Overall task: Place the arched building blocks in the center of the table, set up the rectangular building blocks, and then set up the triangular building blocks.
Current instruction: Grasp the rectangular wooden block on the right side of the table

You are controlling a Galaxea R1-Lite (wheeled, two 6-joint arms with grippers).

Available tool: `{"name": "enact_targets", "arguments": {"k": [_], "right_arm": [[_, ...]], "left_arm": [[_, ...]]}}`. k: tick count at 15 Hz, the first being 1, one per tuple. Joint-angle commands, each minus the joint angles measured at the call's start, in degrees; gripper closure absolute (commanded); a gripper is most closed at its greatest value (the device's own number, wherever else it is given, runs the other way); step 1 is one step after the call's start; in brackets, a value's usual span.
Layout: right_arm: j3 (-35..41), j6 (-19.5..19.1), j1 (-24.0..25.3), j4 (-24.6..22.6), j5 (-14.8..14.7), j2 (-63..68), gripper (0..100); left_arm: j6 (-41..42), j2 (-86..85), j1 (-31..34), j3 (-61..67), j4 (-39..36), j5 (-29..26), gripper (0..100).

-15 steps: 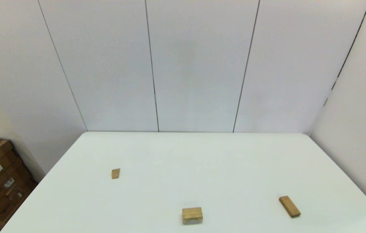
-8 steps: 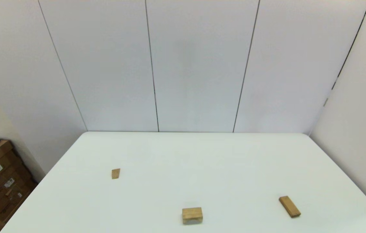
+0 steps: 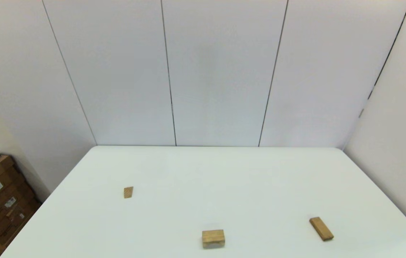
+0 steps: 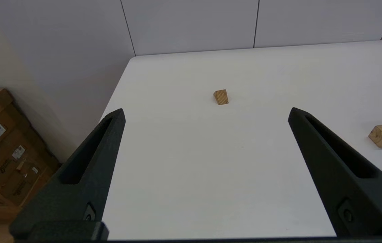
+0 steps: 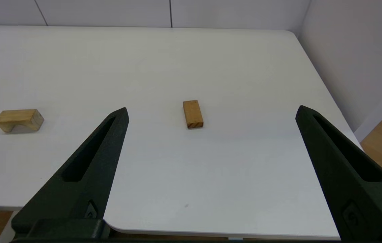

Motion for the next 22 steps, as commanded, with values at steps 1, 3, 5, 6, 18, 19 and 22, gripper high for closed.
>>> {"name": "enact_targets", "arguments": {"k": [1,3,5,6,18,19,22], "right_arm": [[0.0,-0.3,0.0,0.1,0.1,0.0,0],[0.0,-0.1,0.0,0.1,-0.1,0.0,0],[-4.6,-0.3,0.0,1.8,0.4,6.4,0],[-8.6,1.1,0.4,2.7,-0.2,18.6,0],[-32.0,-2.7,0.8,-7.1,5.4,105.9,0],[-33.0,-2.7,1.3,-7.3,5.5,107.5,0],[-36.1,-2.6,1.9,-9.5,5.3,111.8,0]], "left_arm": [[-0.4,0.1,0.0,0.2,0.1,0.1,0],[-0.8,0.1,0.0,0.2,0.1,0.1,0],[-0.7,0.1,0.0,0.2,0.1,0.1,0],[-0.7,0.1,0.0,0.2,0.1,0.1,0],[-1.0,0.1,0.0,0.2,0.1,0.1,0],[-1.0,0.1,0.0,0.2,0.1,0.1,0],[-1.0,0.1,0.0,0.1,0.1,0.1,0]]}}
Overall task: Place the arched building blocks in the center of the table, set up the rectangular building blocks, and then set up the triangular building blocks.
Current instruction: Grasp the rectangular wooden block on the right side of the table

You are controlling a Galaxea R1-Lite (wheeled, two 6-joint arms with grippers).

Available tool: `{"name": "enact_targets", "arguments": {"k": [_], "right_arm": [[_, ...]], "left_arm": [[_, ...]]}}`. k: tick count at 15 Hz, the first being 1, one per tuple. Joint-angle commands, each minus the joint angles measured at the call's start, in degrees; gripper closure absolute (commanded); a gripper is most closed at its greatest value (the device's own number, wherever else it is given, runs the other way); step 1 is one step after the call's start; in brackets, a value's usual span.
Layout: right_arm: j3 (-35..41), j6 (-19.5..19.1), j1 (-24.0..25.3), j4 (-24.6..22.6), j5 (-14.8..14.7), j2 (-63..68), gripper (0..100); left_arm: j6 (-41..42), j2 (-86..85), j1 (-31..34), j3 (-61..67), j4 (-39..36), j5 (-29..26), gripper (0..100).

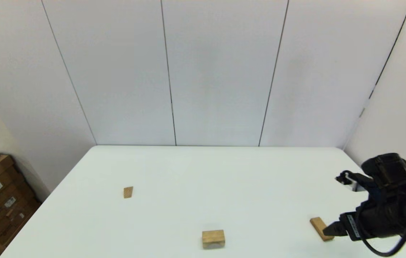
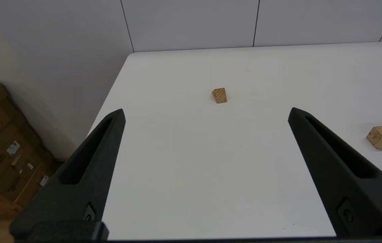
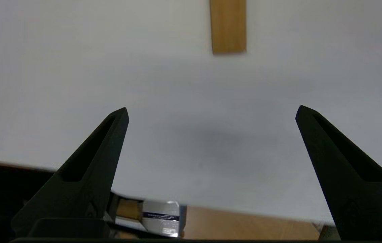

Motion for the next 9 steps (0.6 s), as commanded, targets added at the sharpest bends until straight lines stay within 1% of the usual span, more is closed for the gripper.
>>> {"name": "enact_targets", "arguments": {"k": [1,3,6,7,9], "right_arm": [[-6.7,-0.1,1.0,-2.0,0.2,14.3,0],[-8.3,-0.1,0.6,-2.3,-0.2,17.1,0],[-8.7,-0.2,0.5,-4.1,-0.4,18.8,0],[-8.8,-0.2,0.5,-5.1,-1.1,19.6,0],[-8.7,-0.5,0.5,-7.1,-5.0,21.6,0]], "left_arm": [[-0.1,0.1,0.0,0.0,0.0,0.0,0],[-1.2,0.1,0.0,0.0,0.0,0.0,0],[-1.3,0.1,0.0,0.0,0.0,0.1,0],[-1.3,0.1,0.0,0.0,0.0,0.0,0],[-1.3,0.1,0.0,0.0,0.0,0.0,0]]}}
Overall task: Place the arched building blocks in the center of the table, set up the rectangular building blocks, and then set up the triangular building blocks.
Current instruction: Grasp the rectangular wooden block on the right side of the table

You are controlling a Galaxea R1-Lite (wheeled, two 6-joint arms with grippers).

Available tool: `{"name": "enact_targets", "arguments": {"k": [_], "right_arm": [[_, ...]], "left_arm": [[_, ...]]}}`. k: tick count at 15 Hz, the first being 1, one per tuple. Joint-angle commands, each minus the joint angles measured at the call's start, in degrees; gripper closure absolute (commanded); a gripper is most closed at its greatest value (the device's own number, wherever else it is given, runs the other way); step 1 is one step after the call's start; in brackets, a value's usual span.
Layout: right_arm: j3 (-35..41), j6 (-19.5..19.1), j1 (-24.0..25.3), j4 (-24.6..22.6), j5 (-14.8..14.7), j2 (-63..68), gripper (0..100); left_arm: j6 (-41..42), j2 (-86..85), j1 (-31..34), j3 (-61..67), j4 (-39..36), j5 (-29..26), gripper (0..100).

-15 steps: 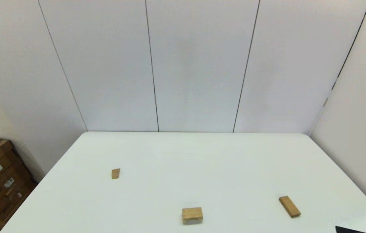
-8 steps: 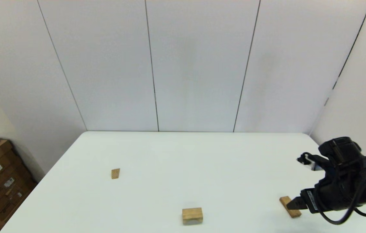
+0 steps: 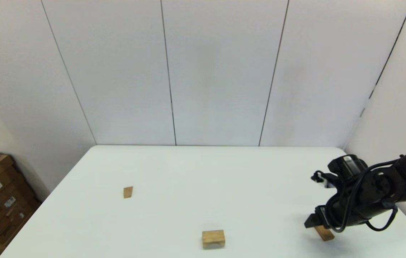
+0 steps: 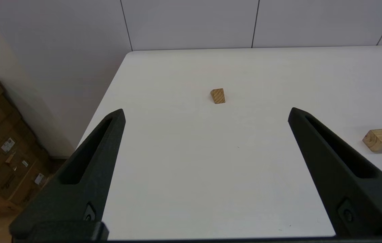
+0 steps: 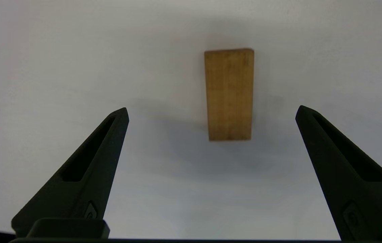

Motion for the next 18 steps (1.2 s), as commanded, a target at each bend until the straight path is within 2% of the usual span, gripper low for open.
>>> {"name": "enact_targets", "arguments": {"k": [1,18], "right_arm": [[0.0,-0.4,0.0,-2.3,-4.1,3.5,0],[0.4,-0.4,0.6,-2.4,-4.4,4.3,0]], "left_arm": [[0.0,0.1,0.0,0.0,0.0,0.0,0],[0.0,0.1,0.0,0.0,0.0,0.0,0]]}}
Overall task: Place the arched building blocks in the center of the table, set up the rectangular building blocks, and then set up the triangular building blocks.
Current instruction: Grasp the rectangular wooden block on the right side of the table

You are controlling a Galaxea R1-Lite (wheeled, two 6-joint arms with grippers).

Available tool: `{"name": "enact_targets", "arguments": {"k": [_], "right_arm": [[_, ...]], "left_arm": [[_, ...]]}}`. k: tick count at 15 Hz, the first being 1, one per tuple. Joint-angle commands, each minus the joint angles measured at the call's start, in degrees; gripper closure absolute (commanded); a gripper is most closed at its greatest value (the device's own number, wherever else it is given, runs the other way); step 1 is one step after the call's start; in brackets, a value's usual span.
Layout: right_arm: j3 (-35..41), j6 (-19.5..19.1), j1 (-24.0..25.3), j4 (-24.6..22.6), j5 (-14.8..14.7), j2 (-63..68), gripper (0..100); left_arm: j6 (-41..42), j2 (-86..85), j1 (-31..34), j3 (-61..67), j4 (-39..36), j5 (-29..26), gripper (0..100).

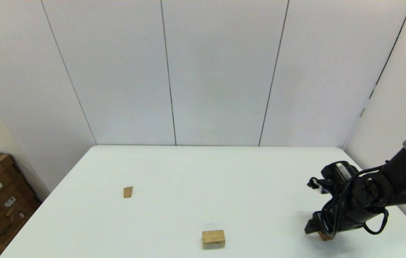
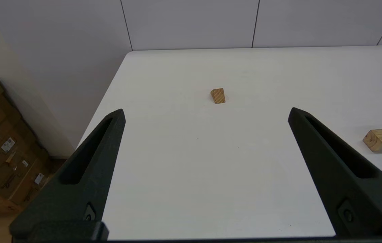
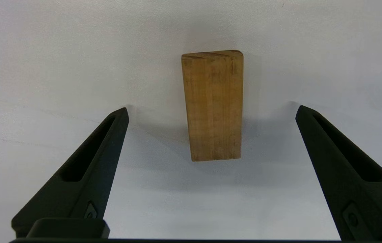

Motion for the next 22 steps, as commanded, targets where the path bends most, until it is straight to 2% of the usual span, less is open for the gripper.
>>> {"name": "enact_targets", "arguments": {"k": [1,8,9,19,22], "right_arm": [[0.1,0.0,0.0,0.0,0.0,0.1,0],[-0.2,0.0,0.0,0.0,0.0,1.1,0],[-0.2,0.0,0.0,0.0,0.0,1.1,100],[-0.2,0.2,0.0,0.1,0.3,0.8,100],[-0.1,0.2,0.1,0.8,1.3,-4.6,100]], "left_arm": [[0.0,0.1,0.0,0.0,0.0,0.0,0],[0.0,0.1,0.0,0.0,0.0,0.0,0],[0.0,0.1,0.0,0.0,0.0,0.0,0],[0.0,0.1,0.0,0.0,0.0,0.0,0],[-0.1,0.1,0.0,-0.1,0.0,0.0,0]]}}
